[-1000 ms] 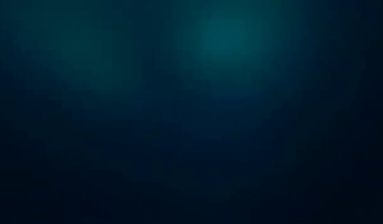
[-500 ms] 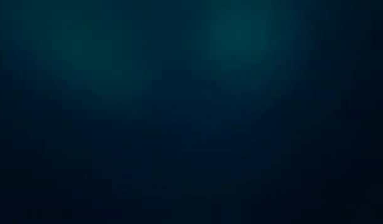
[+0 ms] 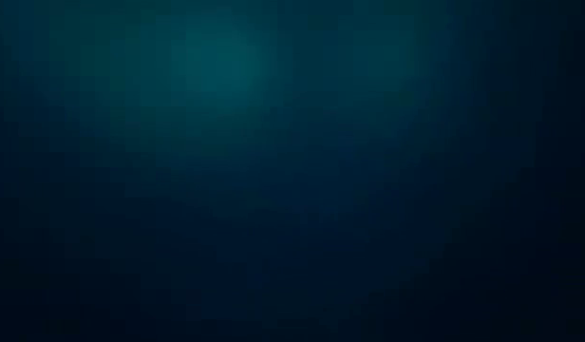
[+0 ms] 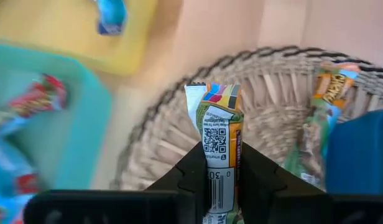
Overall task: Pick and place Granola Bars by type
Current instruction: Put the yellow granola bar into the blue container
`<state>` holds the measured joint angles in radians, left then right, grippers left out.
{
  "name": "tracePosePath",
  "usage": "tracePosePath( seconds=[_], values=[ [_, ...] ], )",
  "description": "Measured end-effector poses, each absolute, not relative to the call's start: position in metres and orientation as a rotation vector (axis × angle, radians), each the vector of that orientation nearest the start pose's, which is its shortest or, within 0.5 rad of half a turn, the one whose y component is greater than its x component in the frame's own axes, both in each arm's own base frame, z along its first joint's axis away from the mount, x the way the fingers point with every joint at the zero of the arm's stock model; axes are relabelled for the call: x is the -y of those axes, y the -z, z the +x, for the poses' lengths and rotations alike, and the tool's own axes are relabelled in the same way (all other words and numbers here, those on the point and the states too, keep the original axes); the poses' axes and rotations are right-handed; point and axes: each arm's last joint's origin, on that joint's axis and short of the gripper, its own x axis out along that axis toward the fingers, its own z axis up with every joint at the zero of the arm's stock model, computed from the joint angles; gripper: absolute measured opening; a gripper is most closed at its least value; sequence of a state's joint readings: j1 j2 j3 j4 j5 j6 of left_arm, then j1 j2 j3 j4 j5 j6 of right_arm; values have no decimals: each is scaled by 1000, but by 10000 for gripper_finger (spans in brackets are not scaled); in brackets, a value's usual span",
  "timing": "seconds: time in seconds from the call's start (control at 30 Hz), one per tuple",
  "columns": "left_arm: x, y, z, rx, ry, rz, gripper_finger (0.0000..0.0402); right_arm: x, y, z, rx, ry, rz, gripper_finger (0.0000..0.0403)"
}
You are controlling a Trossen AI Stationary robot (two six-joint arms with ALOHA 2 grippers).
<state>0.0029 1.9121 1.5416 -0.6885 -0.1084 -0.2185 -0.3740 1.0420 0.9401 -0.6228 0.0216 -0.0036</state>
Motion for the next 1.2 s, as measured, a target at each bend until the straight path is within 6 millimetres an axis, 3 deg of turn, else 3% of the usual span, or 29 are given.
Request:
tracePosePath(
  seconds=[0.23,0.47,0.63,0.83,1.0,1.2],
  values=[
    [-10,-269,410,-961,-257,-104,58,77,-301,196,-717,362,159,171],
    [-18,-334,399,-701,-330,-47,58,76,-306,200,-658,268,107,171],
    [-21,-386,375,-471,-387,4,58,74,-318,209,-503,162,29,171],
    [-21,-429,354,-254,-410,61,58,73,-327,222,-176,20,-34,171],
    [-21,-437,349,-220,-411,96,56,71,-326,223,63,-79,-57,171],
    [-21,-436,352,-206,-415,99,56,70,-326,223,95,-88,-32,177]
  ],
)
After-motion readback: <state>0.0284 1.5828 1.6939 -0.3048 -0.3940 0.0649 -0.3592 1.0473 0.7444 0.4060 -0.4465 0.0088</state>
